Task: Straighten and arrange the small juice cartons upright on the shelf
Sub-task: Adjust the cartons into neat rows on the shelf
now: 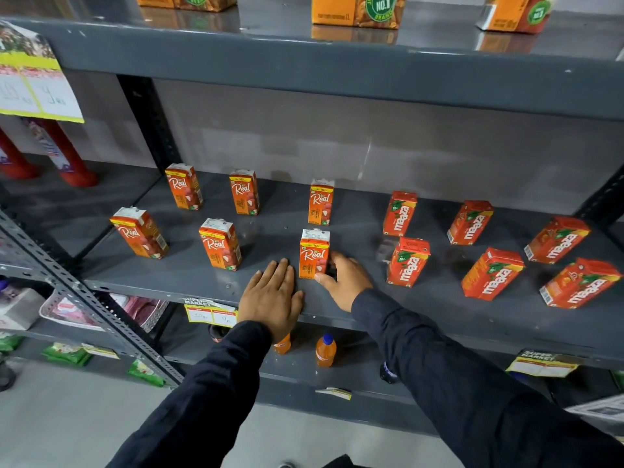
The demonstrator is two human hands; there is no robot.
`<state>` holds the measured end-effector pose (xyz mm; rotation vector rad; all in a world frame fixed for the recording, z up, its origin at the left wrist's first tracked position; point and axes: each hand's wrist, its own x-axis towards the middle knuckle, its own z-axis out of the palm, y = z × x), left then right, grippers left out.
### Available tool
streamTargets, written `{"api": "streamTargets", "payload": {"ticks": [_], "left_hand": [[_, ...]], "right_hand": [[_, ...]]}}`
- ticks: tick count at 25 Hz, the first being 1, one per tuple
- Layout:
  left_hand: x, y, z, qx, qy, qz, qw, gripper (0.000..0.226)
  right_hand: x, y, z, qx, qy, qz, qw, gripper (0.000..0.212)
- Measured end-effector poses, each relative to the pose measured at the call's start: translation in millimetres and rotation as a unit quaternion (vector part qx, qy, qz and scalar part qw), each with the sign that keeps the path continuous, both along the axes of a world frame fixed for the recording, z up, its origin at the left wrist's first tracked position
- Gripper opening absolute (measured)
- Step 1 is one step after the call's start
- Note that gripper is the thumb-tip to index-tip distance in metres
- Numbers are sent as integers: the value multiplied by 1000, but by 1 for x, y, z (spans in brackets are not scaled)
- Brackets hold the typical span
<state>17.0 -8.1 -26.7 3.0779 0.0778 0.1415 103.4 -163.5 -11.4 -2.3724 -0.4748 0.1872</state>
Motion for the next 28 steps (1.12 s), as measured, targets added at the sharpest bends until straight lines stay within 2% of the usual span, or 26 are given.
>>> {"api": "streamTargets", "payload": {"ticks": [3, 6, 7, 11, 14, 16, 18, 20, 24, 26, 28], "left_hand": [[0, 2, 0, -4, 0, 4, 1000, 68], [-1, 1, 0, -1, 2, 0, 1000, 66], [-1, 1, 0, -1, 0, 1, 1000, 66], [-1, 1, 0, 1, 0, 2, 1000, 67], [-1, 1, 0, -2, 2, 2, 1000, 68], [-1, 1, 1, 0, 4, 2, 1000, 69], [-2, 1, 1, 1, 5, 2, 1000, 71], [-2, 1, 1, 0, 5, 3, 1000, 72], [-2, 1, -1, 0, 5, 1, 1000, 74], [-2, 2, -2, 1, 6, 0, 1000, 74], [-1, 2, -3, 2, 8, 2, 1000, 74]], "right_hand": [[-1, 2, 0, -5, 4, 4, 1000, 46], [-6, -3, 0, 28, 13, -16, 999, 63], [-8, -5, 1, 37, 17, -17, 999, 63], [-8, -2, 2, 14, 7, -20, 1000, 39], [-5, 2, 0, -27, -15, -23, 999, 35], [-5, 2, -1, -27, -18, -22, 999, 41], [-13, -2, 2, 5, -11, -27, 1000, 55], [-26, -14, 4, 64, -7, -53, 997, 59], [-59, -50, -5, 172, -107, -143, 969, 37], [-68, -67, -9, 195, -154, -218, 944, 43], [-60, -79, -11, 179, -185, -286, 923, 61]]}}
